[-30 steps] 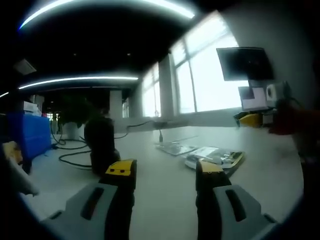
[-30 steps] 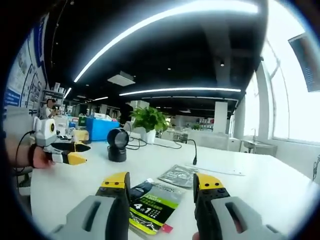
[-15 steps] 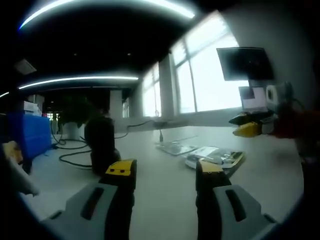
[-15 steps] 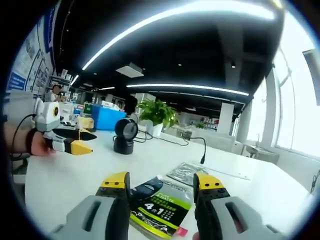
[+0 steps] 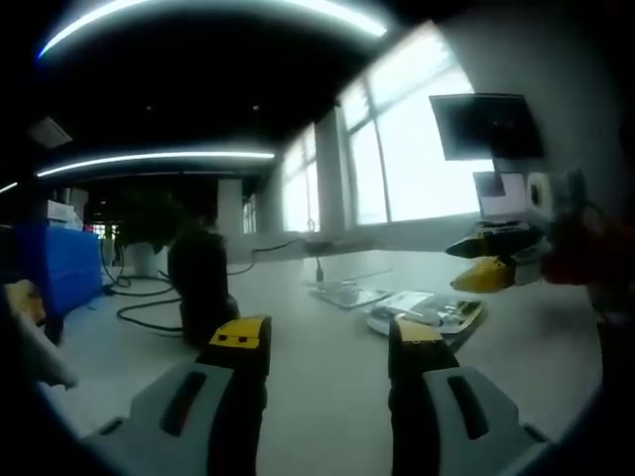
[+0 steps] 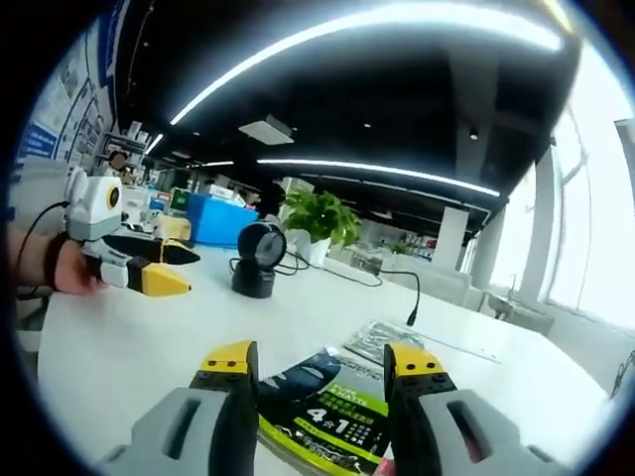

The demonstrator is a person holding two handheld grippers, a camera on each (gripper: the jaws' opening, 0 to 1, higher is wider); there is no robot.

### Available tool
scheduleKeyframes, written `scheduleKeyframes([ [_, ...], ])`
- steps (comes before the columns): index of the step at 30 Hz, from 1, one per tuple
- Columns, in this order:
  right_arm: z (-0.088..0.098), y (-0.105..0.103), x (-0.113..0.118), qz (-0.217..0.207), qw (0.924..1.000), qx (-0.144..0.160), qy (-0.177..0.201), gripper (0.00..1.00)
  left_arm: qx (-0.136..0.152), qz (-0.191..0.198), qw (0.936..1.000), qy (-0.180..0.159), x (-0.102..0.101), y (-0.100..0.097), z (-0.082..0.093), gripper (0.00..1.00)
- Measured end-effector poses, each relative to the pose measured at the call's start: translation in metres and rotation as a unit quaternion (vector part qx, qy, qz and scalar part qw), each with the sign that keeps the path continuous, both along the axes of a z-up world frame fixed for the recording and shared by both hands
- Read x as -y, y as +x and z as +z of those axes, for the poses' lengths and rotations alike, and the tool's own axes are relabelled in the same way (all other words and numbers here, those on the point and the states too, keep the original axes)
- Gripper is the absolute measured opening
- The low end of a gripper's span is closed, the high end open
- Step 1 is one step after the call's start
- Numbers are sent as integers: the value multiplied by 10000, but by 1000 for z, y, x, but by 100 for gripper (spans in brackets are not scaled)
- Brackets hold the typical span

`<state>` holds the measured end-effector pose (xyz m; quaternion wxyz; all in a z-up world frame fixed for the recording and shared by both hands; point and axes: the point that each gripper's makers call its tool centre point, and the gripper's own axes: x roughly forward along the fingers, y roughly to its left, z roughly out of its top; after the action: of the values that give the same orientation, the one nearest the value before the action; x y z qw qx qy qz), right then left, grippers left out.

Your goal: Clip sheet goods on table flip sheet goods clip sheet goods scan sheet goods put sheet goods back to table

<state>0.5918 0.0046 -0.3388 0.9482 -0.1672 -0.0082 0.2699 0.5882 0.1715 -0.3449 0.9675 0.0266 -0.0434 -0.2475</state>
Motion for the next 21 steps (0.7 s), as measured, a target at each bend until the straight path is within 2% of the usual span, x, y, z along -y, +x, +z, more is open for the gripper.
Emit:
scheduleKeyframes([
  [15, -31, -6, -21, 90, 9979, -94, -641, 47, 9, -4, 10000, 46, 1, 0, 0, 40],
  [21, -36, -5, -23, 28, 9955, -3, -951, 46, 11, 11, 10000, 57, 0, 0, 0, 40],
])
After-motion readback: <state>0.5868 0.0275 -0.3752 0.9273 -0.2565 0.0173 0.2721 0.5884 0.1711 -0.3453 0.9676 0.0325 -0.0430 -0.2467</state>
